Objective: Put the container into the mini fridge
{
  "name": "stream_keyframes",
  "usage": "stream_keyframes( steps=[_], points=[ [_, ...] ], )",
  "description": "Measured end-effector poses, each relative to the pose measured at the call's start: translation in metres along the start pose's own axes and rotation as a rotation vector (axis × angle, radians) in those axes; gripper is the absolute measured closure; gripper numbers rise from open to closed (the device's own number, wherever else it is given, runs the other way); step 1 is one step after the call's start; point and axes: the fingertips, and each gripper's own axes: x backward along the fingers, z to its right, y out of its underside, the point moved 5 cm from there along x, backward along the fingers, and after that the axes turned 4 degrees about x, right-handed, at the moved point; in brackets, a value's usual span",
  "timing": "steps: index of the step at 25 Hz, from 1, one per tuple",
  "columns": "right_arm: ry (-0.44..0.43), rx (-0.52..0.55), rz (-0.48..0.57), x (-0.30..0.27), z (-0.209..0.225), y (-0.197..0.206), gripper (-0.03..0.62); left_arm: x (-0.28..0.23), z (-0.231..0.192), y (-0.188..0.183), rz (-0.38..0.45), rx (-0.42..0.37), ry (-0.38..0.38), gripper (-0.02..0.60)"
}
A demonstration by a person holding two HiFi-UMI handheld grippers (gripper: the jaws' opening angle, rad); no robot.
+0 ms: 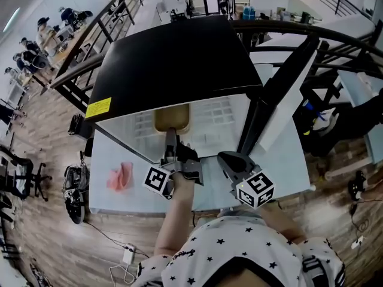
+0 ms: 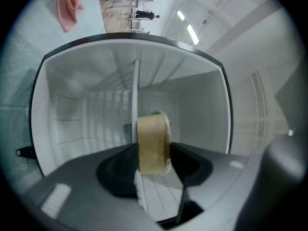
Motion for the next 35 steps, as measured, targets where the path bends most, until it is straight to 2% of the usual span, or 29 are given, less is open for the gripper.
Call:
stream_keyframes(
  steps=[12, 16, 22, 27, 29, 35],
  points=[
    [-0.044, 0.012, 0.006, -0.004, 0.005, 0.001, 0.572, -0.001, 0.002, 0.001, 0.038, -0.034, 0.020, 0.371],
    [-0.065, 0.018, 0.002, -0.007, 0.005, 0.002, 0.572, 0.000, 0.010, 0.002, 0.026, -0.042, 0.064, 0.264],
    [-0.093, 0.017, 0.008, -0.009, 0.003, 0.002, 0.572, 0.008, 0.009, 0.005, -0.002, -0.075, 0.047, 0.250],
    [-0.109, 0.021, 0.004, -0.013, -0.009, 0.001, 0.572, 0.025, 0.010, 0.003, -0.054, -0.154, 0.023, 0.252],
    [-0.110, 0.024, 0.004, -0.014, -0.014, 0.000, 0.572, 0.035, 0.009, 0.001, -0.069, -0.180, 0.002, 0.275],
    [-0.118, 0.030, 0.001, -0.006, -0.028, -0.003, 0.572, 0.070, -0.004, -0.003, -0.070, -0.302, -0.137, 0.500]
  ],
)
